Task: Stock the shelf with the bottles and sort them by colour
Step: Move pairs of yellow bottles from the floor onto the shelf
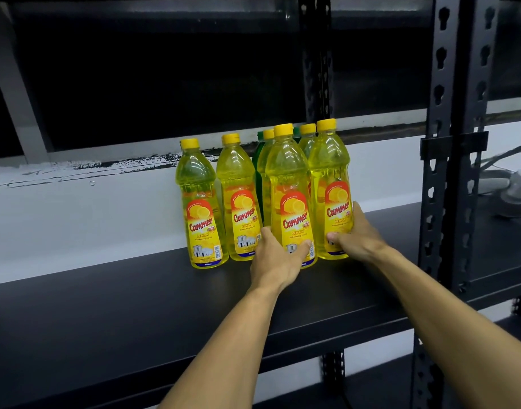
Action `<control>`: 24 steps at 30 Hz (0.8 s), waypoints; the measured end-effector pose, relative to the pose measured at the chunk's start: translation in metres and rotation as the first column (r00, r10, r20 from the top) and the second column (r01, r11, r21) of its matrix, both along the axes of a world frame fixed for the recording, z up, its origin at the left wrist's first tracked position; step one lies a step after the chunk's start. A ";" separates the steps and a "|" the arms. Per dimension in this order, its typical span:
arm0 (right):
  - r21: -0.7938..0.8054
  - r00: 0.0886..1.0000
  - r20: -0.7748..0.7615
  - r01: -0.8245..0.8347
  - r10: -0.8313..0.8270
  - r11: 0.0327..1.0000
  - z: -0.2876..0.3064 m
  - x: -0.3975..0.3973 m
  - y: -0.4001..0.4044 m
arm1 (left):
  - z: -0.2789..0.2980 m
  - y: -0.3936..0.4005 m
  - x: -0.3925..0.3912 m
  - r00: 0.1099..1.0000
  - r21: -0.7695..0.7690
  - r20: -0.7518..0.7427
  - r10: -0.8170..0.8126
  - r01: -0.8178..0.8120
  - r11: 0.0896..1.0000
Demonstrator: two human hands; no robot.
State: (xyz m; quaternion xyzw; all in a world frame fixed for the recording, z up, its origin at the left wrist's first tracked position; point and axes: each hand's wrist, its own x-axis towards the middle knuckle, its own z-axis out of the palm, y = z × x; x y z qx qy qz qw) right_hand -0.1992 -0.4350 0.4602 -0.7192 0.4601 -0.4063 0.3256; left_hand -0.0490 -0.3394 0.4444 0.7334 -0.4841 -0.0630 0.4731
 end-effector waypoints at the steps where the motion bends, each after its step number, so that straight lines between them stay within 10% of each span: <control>1: 0.027 1.000 0.016 0.006 -0.007 1.000 0.000 0.001 0.000 | 0.000 0.001 0.000 1.000 0.014 -0.005 0.003 -0.003 1.000; 7: 0.135 0.990 0.082 0.102 -0.114 0.986 -0.001 0.002 0.018 | 0.008 0.011 0.000 0.988 0.083 -0.151 0.033 -0.020 0.996; 13: -0.261 0.943 -0.117 0.272 -0.310 0.926 -0.006 0.004 0.079 | 0.016 0.049 0.007 0.995 0.104 -0.096 -0.032 0.043 0.994; 24: -0.675 0.947 0.281 0.077 0.159 0.734 -0.041 0.059 0.230 | -0.016 0.220 0.036 0.905 -0.559 0.406 0.130 0.132 0.819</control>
